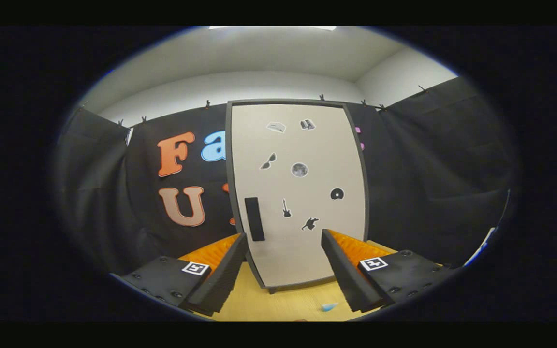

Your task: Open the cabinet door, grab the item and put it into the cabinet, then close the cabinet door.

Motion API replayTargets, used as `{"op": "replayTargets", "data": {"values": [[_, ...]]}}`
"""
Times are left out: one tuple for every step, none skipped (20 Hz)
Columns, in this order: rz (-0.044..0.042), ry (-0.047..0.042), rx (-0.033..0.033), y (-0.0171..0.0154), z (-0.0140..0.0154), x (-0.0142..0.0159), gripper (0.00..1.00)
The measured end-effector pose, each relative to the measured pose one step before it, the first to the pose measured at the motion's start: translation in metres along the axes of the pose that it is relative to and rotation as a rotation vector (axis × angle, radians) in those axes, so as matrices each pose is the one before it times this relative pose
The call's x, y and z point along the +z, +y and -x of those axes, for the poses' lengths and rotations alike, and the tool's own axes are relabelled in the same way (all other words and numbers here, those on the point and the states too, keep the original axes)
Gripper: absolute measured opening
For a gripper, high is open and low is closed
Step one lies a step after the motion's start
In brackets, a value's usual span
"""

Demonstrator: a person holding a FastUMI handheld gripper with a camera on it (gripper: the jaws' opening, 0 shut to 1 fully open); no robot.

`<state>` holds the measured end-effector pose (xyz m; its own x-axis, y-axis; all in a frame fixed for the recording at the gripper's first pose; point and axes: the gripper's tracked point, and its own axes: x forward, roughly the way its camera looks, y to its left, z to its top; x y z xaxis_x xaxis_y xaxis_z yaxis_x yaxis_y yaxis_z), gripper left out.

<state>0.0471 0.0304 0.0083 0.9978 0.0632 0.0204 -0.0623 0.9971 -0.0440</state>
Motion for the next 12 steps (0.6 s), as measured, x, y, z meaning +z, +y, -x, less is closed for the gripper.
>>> {"op": "replayTargets", "data": {"values": [[0.01478, 0.00011, 0.00247, 0.00237, -0.00758, -0.00062, 0.98], [0.01182, -0.00135, 0.00326, 0.00334, -0.00933, 0.00014, 0.97], [0.00717, -0.0021, 0.01013, 0.00556, -0.00922, -0.00023, 0.97], [0.00385, -0.00018, 0.01569, 0.00611, -0.01081, -0.00048, 0.97], [0.00102, 0.00566, 0.01038, 0.00426, -0.01177, -0.00125, 0.97], [-0.00058, 0.00842, 0.00923, 0.00389, -0.01068, -0.00275, 0.98], [-0.00305, 0.01145, 0.00696, 0.0028, -0.01231, -0.00392, 0.98], [-0.00388, 0.01324, 0.0048, 0.00248, -0.01145, -0.00391, 0.98], [0.00022, 0.01363, 0.00116, 0.00144, -0.01044, -0.00449, 0.98], [0.00271, 0.0109, -0.00268, -0.00033, -0.01156, -0.00394, 0.98], [0.00217, 0.01256, -0.00279, -0.00018, -0.01052, -0.00399, 0.98], [0.00045, 0.0096, 0.00096, 0.00041, -0.00999, -0.00322, 0.98]]}}
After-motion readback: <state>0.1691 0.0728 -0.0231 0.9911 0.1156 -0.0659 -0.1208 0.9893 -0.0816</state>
